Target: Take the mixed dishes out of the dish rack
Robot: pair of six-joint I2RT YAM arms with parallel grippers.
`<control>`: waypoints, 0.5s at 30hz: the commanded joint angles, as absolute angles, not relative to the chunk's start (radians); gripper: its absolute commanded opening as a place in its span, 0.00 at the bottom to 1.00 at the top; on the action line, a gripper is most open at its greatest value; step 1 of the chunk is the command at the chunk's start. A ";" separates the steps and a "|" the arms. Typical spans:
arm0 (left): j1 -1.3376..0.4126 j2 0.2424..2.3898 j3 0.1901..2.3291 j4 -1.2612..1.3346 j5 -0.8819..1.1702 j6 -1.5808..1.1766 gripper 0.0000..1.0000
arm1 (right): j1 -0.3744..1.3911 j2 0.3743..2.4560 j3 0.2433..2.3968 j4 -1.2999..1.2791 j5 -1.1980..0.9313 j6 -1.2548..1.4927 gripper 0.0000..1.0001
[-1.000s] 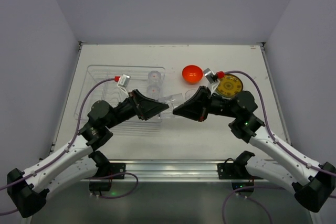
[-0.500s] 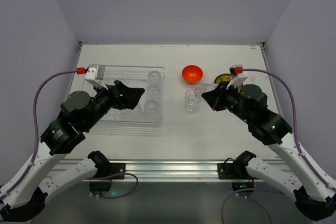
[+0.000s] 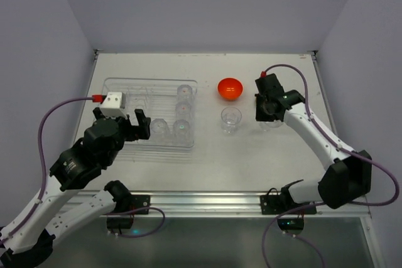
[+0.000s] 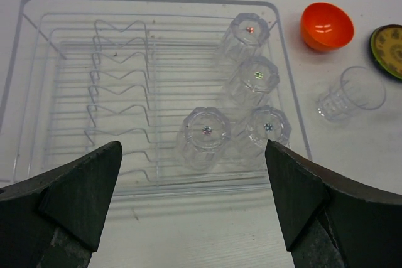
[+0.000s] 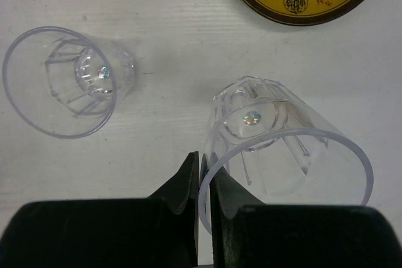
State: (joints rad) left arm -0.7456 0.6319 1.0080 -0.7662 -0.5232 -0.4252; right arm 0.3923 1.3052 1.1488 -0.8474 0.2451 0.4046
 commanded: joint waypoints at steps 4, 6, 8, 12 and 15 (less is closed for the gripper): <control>-0.746 0.594 0.917 -0.700 -0.653 -0.357 1.00 | 0.377 1.468 1.249 -0.822 0.246 0.328 0.03; -0.746 0.589 0.882 -0.680 -0.664 -0.356 1.00 | 0.373 1.503 1.252 -0.798 0.232 0.321 0.04; -0.746 0.581 0.864 -0.666 -0.672 -0.353 1.00 | 0.373 1.551 1.261 -0.785 0.238 0.321 0.07; -0.746 0.571 0.848 -0.643 -0.666 -0.351 1.00 | 0.364 1.598 1.256 -0.743 0.187 0.311 0.11; -0.746 0.575 0.851 -0.647 -0.663 -0.353 1.00 | 0.348 1.646 1.258 -0.721 0.163 0.304 0.12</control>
State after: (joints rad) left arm -0.7456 0.5800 0.8513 -0.7109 -0.6270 -0.3702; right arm 0.3660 1.6253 1.2171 -0.7780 0.1928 0.3313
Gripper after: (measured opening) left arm 0.997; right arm 0.121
